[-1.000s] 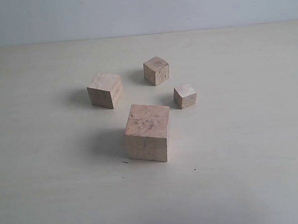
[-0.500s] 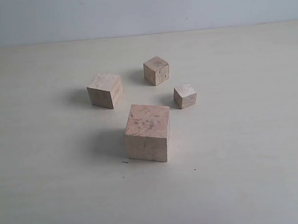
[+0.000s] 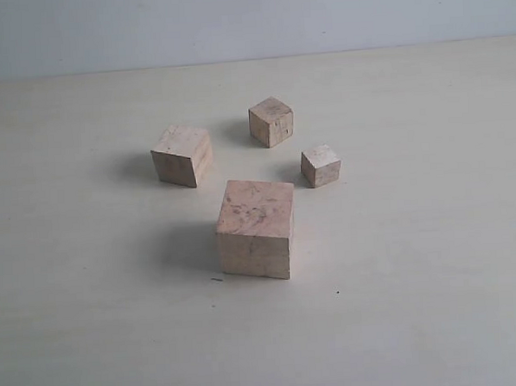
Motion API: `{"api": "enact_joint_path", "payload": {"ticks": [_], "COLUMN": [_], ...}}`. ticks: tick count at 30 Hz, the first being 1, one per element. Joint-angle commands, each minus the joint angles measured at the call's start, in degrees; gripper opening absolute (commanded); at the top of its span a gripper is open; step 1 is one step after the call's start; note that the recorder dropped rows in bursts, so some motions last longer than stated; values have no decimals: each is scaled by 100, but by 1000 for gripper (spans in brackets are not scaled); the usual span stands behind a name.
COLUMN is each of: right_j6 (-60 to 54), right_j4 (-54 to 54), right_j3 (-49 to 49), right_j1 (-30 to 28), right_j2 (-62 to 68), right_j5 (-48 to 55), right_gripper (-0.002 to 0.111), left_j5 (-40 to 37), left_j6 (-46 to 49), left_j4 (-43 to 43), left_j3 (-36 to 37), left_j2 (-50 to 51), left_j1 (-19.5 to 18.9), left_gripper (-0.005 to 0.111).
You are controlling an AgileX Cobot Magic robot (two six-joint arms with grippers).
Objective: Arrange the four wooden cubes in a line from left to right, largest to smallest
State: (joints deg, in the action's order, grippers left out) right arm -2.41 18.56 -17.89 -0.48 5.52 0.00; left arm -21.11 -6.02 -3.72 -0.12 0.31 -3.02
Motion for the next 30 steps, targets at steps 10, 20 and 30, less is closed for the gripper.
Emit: {"api": "enact_joint_path", "payload": {"ticks": [10, 20, 30], "right_j6": [-1589, -1757, -1757], "right_j4": [-112, -90, 384], "right_j3": [-3166, -4796, -4983], "right_j1": [1636, 2118, 2118], "right_j2": [4338, 7947, 9542], "right_j5": [2856, 5467, 4863], "right_gripper": [0, 0, 0], "left_j5": [26, 26, 26], "left_j6": [-8, -8, -8], "left_j4": [11, 11, 11], "left_j3": [12, 12, 12], "left_j2": [-31, -31, -31], "left_j1": [31, 31, 31], "left_gripper": [0, 0, 0]}}
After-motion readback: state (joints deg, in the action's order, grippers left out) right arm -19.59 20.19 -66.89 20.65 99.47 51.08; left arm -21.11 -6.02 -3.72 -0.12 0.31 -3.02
